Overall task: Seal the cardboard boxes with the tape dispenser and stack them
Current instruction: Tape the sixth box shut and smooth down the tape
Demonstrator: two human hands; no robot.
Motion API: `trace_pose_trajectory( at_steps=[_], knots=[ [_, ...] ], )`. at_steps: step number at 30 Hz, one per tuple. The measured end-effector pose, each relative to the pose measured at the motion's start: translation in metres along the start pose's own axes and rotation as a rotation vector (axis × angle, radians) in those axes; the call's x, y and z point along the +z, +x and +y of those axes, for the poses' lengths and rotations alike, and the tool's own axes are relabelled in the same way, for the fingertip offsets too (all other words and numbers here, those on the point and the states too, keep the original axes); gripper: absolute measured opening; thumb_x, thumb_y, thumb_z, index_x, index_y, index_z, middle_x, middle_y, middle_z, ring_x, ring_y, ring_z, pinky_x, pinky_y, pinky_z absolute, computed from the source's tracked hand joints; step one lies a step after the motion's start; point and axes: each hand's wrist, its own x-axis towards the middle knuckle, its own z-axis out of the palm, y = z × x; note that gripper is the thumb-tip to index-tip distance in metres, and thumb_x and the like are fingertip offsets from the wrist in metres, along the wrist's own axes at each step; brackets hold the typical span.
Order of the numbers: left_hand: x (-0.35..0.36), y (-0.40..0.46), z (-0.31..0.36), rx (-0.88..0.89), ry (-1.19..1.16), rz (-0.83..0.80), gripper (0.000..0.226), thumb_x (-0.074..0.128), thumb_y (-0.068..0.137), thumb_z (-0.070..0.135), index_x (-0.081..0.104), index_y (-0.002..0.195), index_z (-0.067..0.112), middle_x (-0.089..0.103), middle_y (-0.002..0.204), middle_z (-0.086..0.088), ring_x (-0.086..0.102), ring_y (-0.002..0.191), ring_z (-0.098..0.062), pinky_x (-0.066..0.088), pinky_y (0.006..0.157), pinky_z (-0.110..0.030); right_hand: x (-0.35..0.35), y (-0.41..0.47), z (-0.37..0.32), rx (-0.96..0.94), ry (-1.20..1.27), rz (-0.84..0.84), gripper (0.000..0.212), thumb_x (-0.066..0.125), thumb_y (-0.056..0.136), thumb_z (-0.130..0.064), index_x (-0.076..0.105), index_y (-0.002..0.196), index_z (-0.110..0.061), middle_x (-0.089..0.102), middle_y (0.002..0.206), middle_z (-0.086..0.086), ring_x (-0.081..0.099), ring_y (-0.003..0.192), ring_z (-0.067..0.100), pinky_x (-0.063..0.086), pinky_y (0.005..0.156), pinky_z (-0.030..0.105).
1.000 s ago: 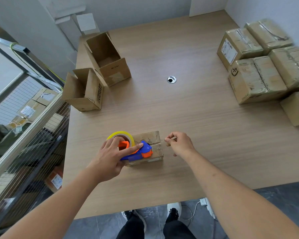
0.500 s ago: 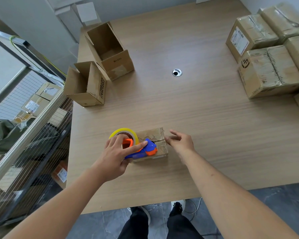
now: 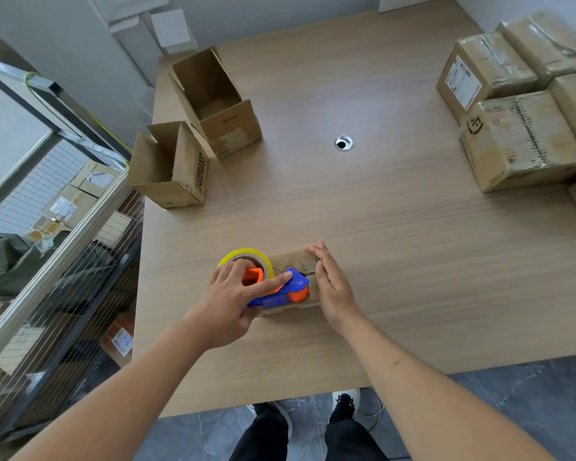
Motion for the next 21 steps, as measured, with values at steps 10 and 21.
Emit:
trace_pose_trajectory(
  at_steps=[10, 21],
  knots=[
    [-0.066, 0.039, 0.000, -0.100, -0.202, -0.391, 0.066, 0.062, 0.096, 0.037, 0.030, 0.140, 0.074, 0.044, 0.106, 0.004, 0.041, 0.099, -0.016, 0.035, 0.089, -0.034, 0.000, 0.001, 0.000, 0.047, -0.324, -0.023, 0.051, 0.013, 0.099, -0.069, 0.033, 0.145, -0.061, 0.009, 0.143, -0.058, 0.013, 0.154, 0.009, 0.005, 0.115, 0.049],
    [-0.096, 0.012, -0.064, -0.423, -0.750, -0.603, 0.060, 0.072, 0.077, 0.029, 0.061, 0.127, 0.060, 0.065, 0.122, -0.001, 0.063, 0.110, -0.025, 0.048, 0.103, -0.045, -0.002, 0.005, -0.003, 0.066, -0.467, -0.018, 0.035, 0.026, 0.107, -0.054, 0.038, 0.140, -0.055, 0.024, 0.162, -0.029, 0.027, 0.152, 0.017, 0.018, 0.114, 0.044]
  ],
)
